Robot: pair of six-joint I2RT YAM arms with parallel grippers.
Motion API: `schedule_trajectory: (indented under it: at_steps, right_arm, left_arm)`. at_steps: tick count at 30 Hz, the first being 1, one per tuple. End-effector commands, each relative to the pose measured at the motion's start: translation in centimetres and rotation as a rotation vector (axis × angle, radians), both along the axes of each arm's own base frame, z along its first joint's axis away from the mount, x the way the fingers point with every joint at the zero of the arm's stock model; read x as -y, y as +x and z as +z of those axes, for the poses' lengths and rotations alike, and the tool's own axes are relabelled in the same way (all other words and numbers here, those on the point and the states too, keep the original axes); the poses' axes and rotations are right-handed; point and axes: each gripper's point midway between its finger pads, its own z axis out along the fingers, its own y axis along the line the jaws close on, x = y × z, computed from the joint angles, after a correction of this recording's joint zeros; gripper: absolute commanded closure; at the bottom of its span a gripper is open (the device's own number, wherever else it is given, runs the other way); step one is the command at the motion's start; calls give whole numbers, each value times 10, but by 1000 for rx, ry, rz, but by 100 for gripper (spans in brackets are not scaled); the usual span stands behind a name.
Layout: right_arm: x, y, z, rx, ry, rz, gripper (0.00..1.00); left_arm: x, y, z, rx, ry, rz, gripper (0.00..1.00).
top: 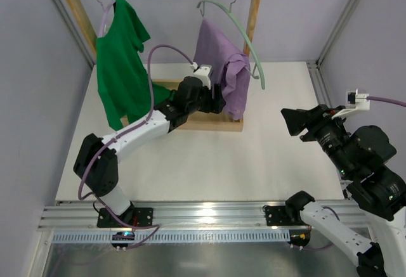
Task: Place the trousers on the hanger
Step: Hang the hanger with trousers onto the clothesline
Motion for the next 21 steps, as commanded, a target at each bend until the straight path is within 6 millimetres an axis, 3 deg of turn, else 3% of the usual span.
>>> schedule_trajectory:
  at_steps: [1,2,6,8,9,11,13,16,21]
  right_arm:
    - [12,1,-14,-17,-77,-50,41]
    - [14,1,-14,-14,-83,-54,41]
    - [22,-2,-10,9,-84,-83,41]
    - [25,-3,-8,20,-81,-93,41]
    - [25,-3,-7,26,-83,-96,41]
    - [26,-1,-7,25,-87,-103,41]
    - [26,1,-7,28,-85,-107,41]
    - [24,1,-10,22,-86,-103,41]
    - [28,-1,-6,34,-80,-115,41]
  left_arm:
    - [19,14,27,89,-61,-13,30]
    - [19,18,29,94,-62,2,33]
    - [15,24,14,73,-42,46,69]
    - [14,22,10,69,-60,61,79]
    - [9,16,-10,45,-43,71,89]
    - [9,14,-21,28,-57,83,100]
    - [6,10,-37,8,-46,101,100]
    - [5,8,-44,9,-45,118,100]
    - [3,7,-41,-2,-36,129,100]
